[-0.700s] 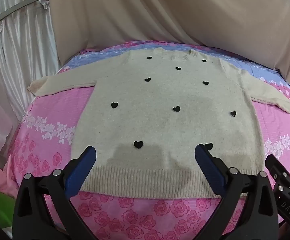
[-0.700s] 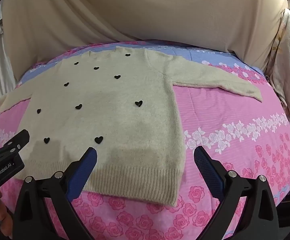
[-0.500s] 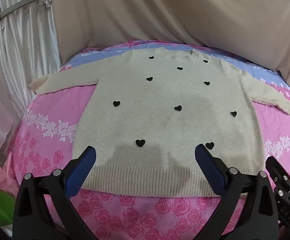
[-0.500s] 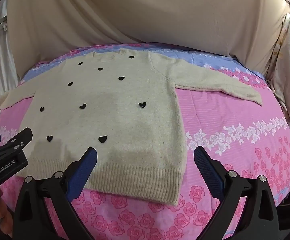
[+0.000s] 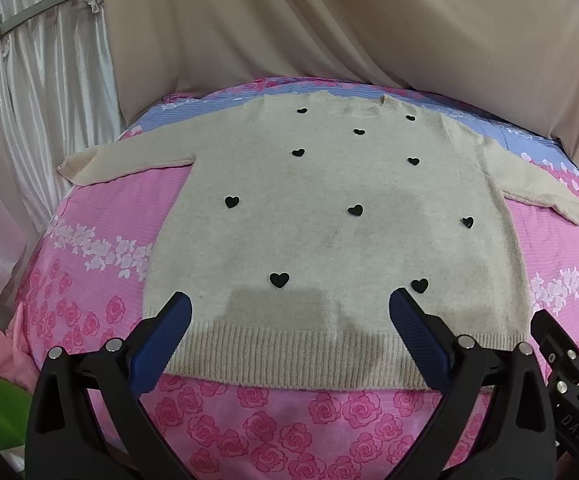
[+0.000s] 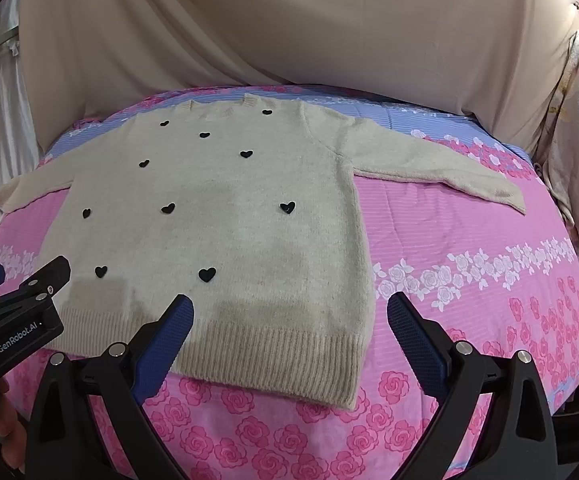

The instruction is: Fold small clothes

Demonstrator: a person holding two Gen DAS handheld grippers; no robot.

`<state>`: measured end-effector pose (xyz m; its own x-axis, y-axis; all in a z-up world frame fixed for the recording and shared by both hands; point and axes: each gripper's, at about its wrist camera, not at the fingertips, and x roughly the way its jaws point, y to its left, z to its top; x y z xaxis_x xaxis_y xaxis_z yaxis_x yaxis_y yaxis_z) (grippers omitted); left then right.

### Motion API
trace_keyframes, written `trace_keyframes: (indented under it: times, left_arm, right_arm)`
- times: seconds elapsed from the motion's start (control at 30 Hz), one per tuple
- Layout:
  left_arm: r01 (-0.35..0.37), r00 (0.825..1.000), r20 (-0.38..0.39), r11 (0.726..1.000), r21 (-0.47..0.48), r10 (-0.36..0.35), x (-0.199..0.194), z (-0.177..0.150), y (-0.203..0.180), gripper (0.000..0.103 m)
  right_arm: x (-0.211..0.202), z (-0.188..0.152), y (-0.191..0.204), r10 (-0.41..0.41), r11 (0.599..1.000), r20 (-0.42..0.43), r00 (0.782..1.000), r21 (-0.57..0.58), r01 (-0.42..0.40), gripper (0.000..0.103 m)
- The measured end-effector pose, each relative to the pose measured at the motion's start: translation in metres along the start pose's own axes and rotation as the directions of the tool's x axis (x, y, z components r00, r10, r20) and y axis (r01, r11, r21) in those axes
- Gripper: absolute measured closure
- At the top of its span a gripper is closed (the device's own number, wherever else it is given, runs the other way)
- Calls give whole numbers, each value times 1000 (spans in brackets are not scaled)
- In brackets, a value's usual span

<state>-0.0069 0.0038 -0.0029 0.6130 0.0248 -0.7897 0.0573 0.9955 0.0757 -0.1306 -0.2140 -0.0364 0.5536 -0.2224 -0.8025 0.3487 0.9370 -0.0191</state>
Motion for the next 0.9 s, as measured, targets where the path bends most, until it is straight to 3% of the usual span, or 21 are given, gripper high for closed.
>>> trace_keyframes:
  times: [0.9]
  left_arm:
    - [-27, 1000, -12, 1000, -11, 27, 11, -2, 6, 6]
  right_arm:
    - [12, 5, 6, 19, 1000, -8, 1000, -21, -19, 7]
